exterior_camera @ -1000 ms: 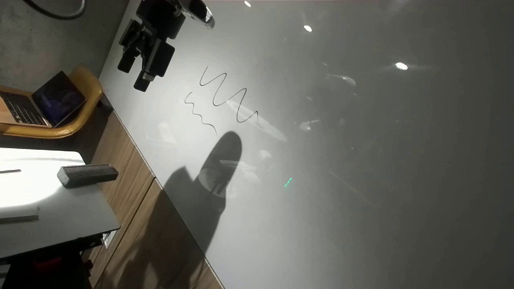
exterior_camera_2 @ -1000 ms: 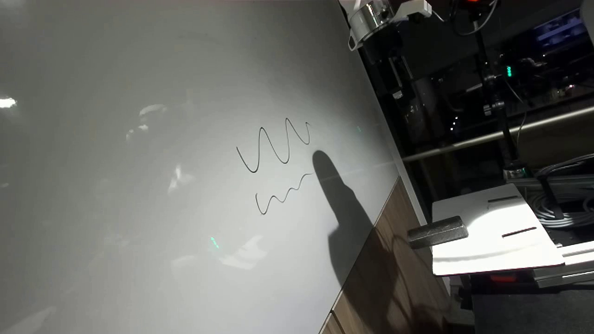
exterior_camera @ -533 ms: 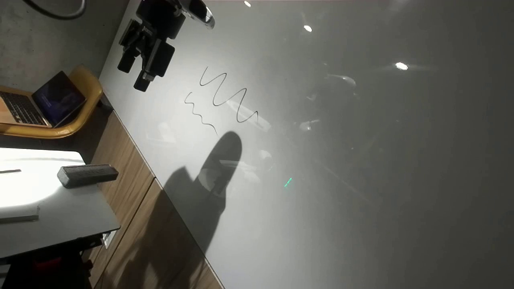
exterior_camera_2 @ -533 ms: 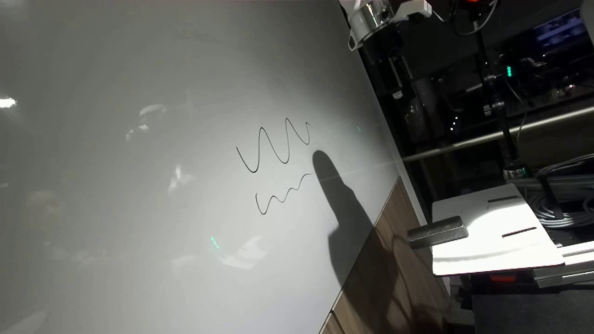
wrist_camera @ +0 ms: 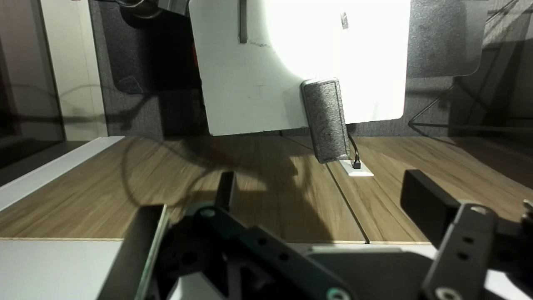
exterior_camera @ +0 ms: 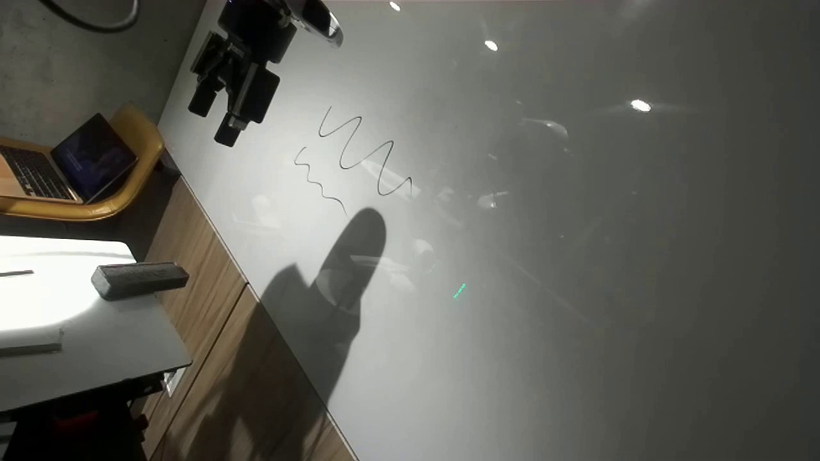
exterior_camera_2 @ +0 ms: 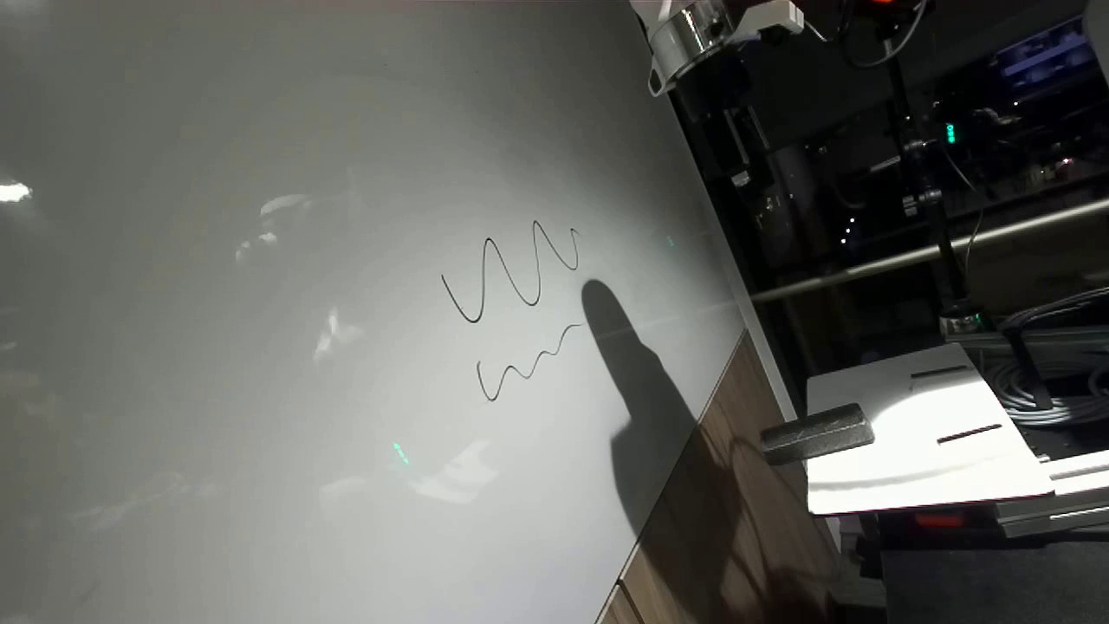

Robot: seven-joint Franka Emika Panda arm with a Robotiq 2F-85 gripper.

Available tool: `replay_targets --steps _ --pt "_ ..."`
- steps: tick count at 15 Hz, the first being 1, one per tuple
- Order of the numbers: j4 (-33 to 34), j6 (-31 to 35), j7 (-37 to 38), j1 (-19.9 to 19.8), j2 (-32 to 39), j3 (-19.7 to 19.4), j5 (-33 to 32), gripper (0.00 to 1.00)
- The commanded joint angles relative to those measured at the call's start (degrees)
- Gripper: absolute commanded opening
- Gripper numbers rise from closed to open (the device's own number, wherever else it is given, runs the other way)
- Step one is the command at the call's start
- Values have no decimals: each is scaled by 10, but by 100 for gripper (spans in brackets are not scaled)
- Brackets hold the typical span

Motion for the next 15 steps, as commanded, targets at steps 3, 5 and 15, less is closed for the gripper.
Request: replay_targets --steps 3,5,15 --pt "61 85 -14 29 104 13 21 100" --pt "81 135 -17 38 149 21 19 100" --pt "77 211 84 99 288 99 85 100"
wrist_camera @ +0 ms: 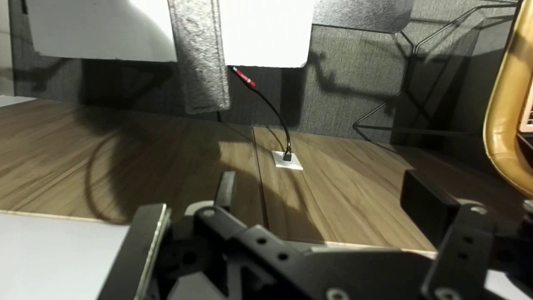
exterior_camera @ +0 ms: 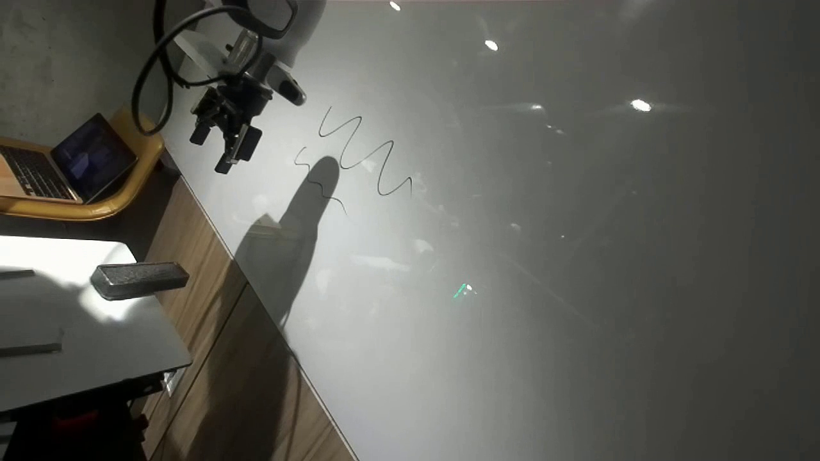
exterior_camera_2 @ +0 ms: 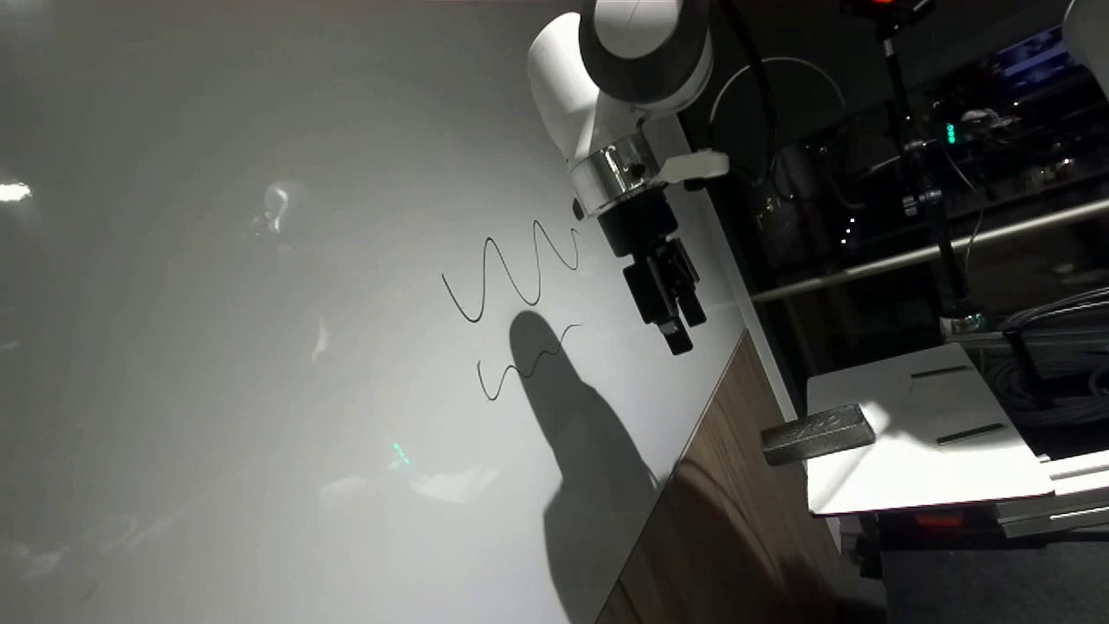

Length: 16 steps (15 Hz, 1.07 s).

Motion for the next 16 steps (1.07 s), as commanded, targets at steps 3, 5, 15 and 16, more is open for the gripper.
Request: replay_targets --steps 3,5,15,16 --pt "-16 8 96 8 23 28 -14 100" --pt "-30 -16 126 7 8 29 -26 100" --pt "-60 -54 93 6 9 27 -48 100" --pt "-60 -54 91 6 9 27 -48 100"
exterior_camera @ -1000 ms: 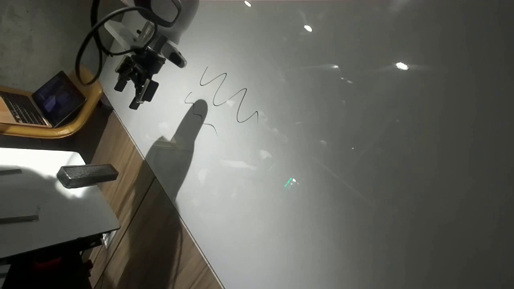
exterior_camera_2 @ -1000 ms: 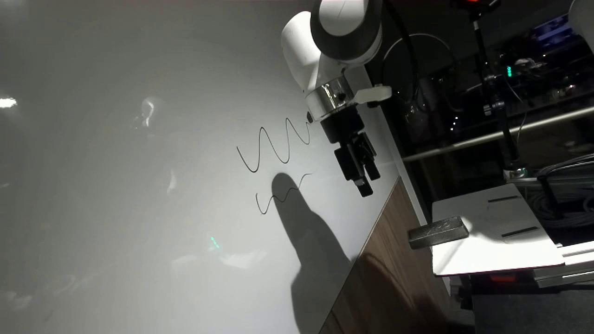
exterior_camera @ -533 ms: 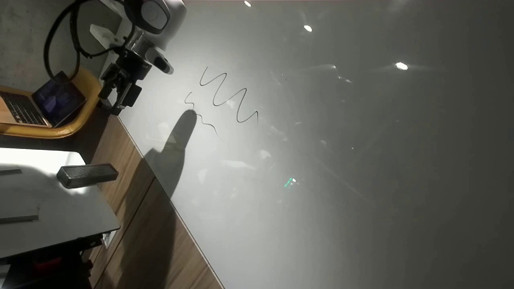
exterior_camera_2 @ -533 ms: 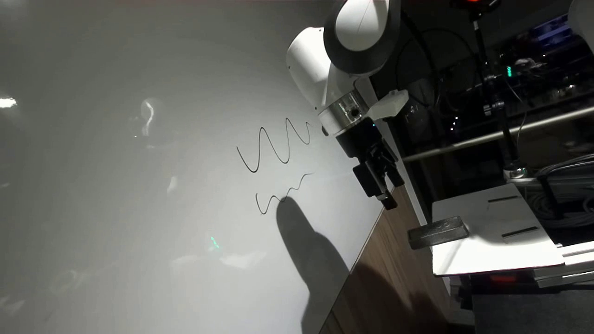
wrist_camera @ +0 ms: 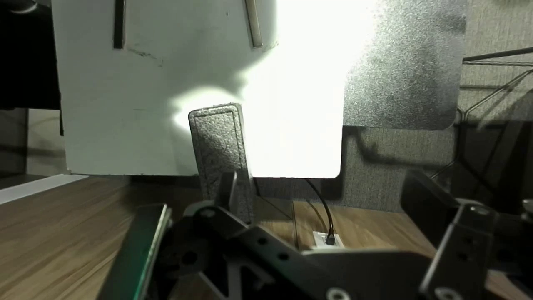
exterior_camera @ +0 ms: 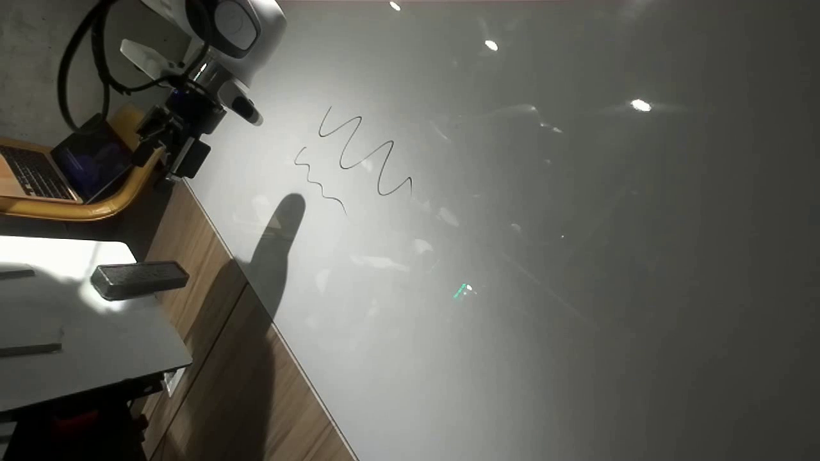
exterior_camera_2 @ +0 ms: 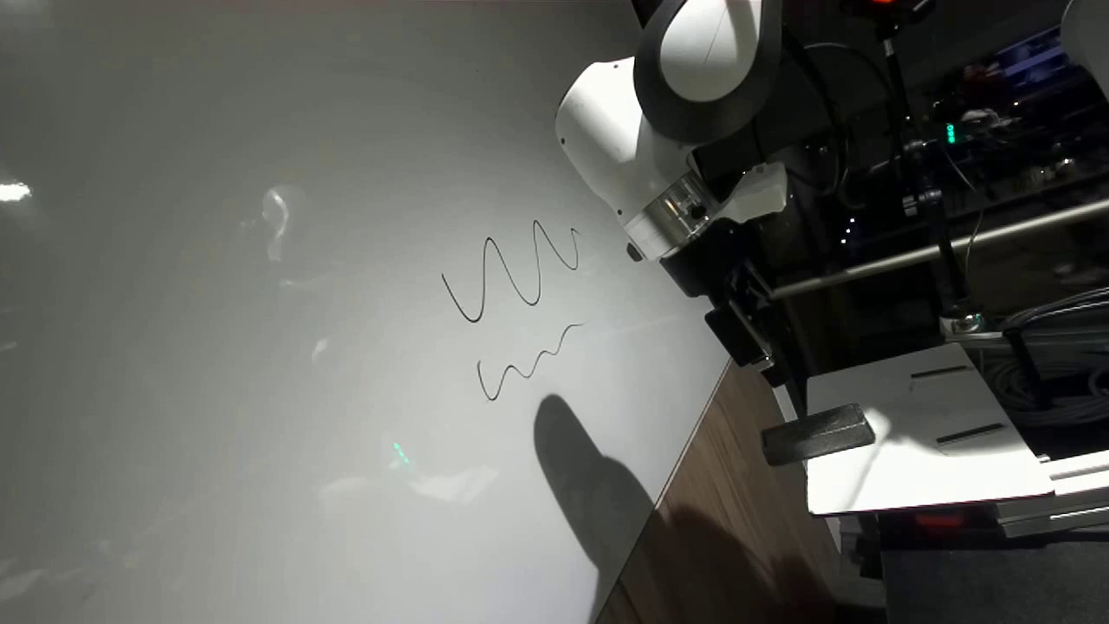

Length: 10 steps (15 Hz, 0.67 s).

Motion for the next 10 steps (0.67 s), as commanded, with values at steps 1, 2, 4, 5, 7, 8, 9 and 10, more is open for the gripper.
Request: replay_targets --steps 1,2,4,5,7,8,9,10 --pt "1 -2 -1 -1 0 1 0 100" --pt "2 5 0 -3 4 0 -5 100" --pt "-8 12 0 -13 -2 -5 -32 100" --pt "-18 13 -3 -20 -10 -11 -50 100" --pt "-35 18 -12 -34 -17 -22 -73 100" --pt "-39 21 -15 -39 -15 -26 -75 100" --pt "-44 27 -19 -40 -10 -29 -71 100" --pt "-46 36 -27 -38 -1 -28 -59 100"
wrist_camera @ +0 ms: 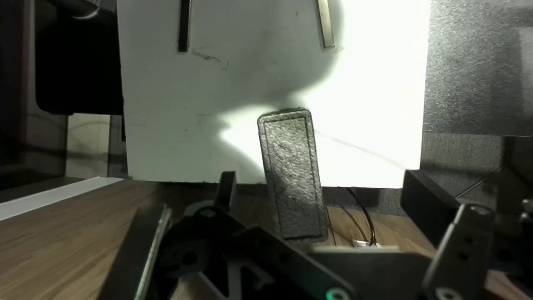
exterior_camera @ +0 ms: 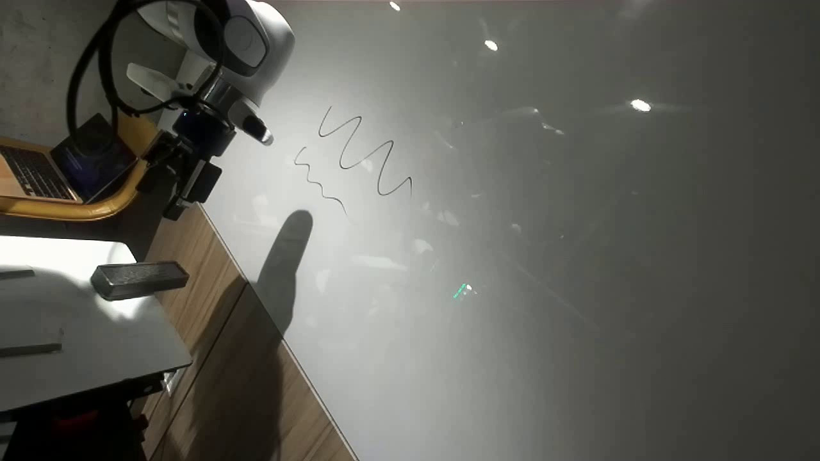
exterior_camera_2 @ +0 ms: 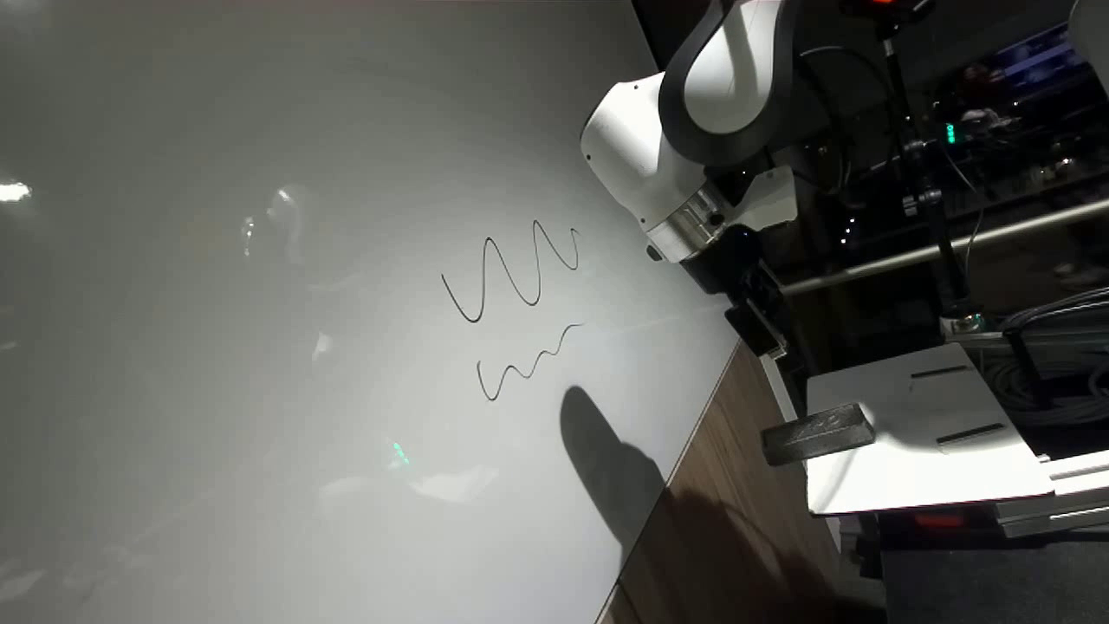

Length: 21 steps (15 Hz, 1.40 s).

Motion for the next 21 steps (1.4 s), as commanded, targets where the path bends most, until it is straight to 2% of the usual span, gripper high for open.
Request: replay_targets --steps 1,9,16,21 --pt "-23 34 -23 1 4 -5 9 100" --pt "-62 127 -81 -9 41 -18 -18 100" --pt "-56 191 -99 -21 92 -35 -55 100" --pt "-48 217 -104 -14 117 -32 -46 100"
